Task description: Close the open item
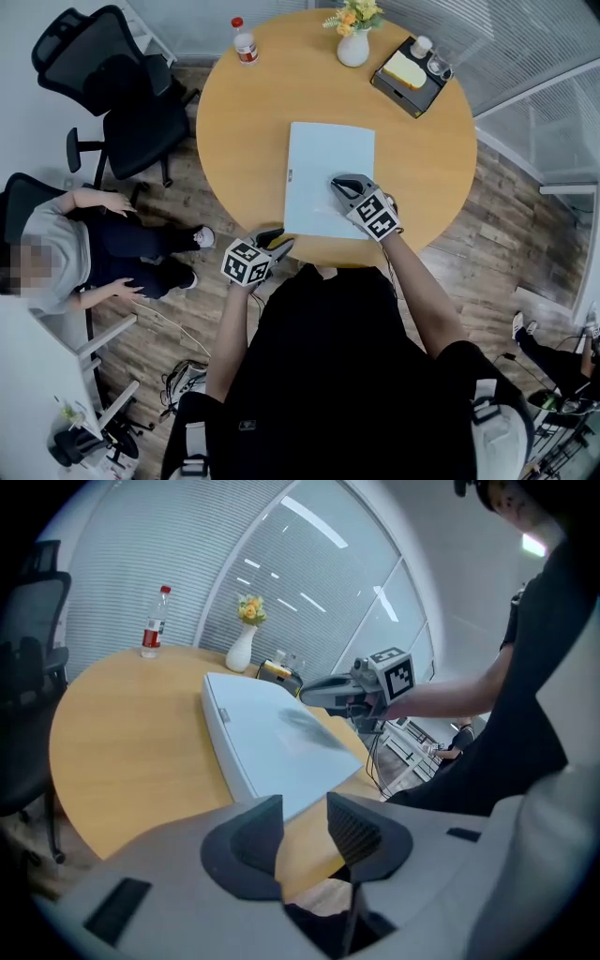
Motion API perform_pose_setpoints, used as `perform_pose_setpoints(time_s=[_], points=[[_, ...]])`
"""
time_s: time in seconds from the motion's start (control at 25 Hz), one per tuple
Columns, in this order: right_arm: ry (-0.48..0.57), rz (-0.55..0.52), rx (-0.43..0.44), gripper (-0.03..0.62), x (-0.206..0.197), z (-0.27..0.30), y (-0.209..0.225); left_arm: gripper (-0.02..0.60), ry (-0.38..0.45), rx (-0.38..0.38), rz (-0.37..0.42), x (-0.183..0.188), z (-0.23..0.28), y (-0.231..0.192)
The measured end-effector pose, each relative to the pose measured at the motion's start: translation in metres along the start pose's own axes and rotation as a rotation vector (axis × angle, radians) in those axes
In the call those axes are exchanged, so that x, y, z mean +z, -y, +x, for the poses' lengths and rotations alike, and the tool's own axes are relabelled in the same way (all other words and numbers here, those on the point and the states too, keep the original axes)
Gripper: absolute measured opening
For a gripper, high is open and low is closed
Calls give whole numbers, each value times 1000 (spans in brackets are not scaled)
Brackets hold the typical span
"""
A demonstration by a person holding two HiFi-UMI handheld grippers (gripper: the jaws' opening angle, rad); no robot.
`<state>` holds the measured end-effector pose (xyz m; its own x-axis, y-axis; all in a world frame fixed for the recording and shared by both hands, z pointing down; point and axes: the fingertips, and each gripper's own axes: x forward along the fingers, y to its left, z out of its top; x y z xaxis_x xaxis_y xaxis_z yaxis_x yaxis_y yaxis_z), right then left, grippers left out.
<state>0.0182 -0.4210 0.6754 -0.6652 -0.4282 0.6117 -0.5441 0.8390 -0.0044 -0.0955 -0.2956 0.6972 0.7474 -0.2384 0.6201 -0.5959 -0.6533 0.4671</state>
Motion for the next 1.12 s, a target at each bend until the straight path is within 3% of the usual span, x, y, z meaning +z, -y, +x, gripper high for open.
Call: perform_pose_setpoints(time_s=[0.12,0.24,0.56,1.12], points=[[39,46,-32,11,1,-20,-1,54,77,47,46,16,-10,2],[76,115,-76,11,-4,-38,-2,7,118,74,71,27,-19,2],[122,149,-117,11,-15,-73,-24,5,182,13,101,48,-31,27],[127,157,-162,11,-29,-104,-60,5,200,-24,119,42,-48,50]])
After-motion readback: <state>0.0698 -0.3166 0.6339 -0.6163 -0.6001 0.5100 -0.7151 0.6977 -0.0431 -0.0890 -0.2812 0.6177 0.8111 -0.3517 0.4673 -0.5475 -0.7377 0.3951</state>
